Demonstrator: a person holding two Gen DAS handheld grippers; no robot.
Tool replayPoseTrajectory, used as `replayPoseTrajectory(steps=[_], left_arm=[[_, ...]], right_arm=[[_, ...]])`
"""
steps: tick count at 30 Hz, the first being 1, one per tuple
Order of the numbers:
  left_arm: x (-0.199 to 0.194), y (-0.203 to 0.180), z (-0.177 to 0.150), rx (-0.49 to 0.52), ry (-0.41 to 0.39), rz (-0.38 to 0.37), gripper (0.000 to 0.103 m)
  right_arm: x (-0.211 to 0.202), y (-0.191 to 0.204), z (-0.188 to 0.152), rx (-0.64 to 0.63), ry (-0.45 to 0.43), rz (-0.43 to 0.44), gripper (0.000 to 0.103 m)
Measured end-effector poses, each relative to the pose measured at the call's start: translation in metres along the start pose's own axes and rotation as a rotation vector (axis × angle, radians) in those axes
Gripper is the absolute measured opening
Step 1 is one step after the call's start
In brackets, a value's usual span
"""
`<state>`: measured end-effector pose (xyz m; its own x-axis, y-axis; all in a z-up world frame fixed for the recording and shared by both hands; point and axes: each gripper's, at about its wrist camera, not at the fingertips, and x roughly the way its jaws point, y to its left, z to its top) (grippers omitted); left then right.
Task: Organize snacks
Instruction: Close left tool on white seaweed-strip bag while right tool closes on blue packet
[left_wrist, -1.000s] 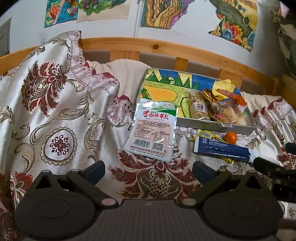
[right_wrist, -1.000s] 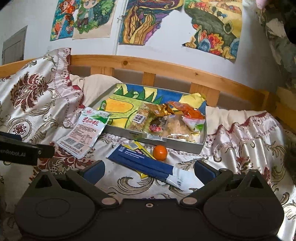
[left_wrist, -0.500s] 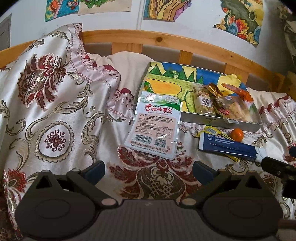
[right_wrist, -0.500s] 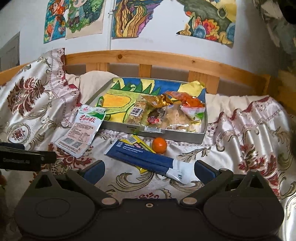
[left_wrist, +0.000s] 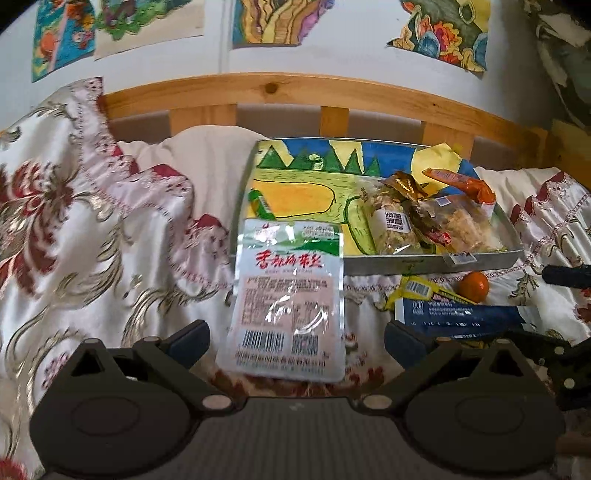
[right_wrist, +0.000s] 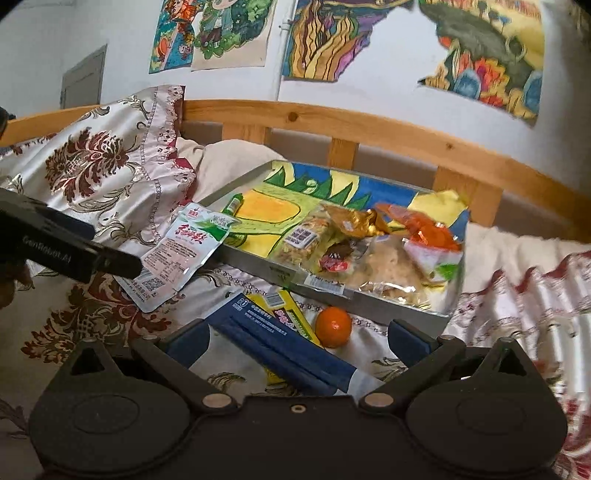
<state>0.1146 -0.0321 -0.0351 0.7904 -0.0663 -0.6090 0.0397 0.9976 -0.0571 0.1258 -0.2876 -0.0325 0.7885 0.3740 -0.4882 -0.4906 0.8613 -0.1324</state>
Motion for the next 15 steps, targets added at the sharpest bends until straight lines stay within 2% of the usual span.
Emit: replayPoseTrajectory(steps=[5, 10, 15], left_arm=[[0.021, 0.001, 0.010, -0.016, -0.016, -0.004, 0.102], [0.044, 0.001, 0.017, 0.014, 0.005, 0.016, 0.102], [0.062, 0.004, 0.022, 0.024, 0.037, -0.026, 0.103]], right_arm=[[0.020, -0.012, -0.001, 0.022, 0.037, 0.013, 0.102], [0.035, -0.018, -0.002, 0.025, 0.062, 0.085, 0.102], [0.045, -0.019, -0.005, 0.030, 0.109, 0.146, 0.102]])
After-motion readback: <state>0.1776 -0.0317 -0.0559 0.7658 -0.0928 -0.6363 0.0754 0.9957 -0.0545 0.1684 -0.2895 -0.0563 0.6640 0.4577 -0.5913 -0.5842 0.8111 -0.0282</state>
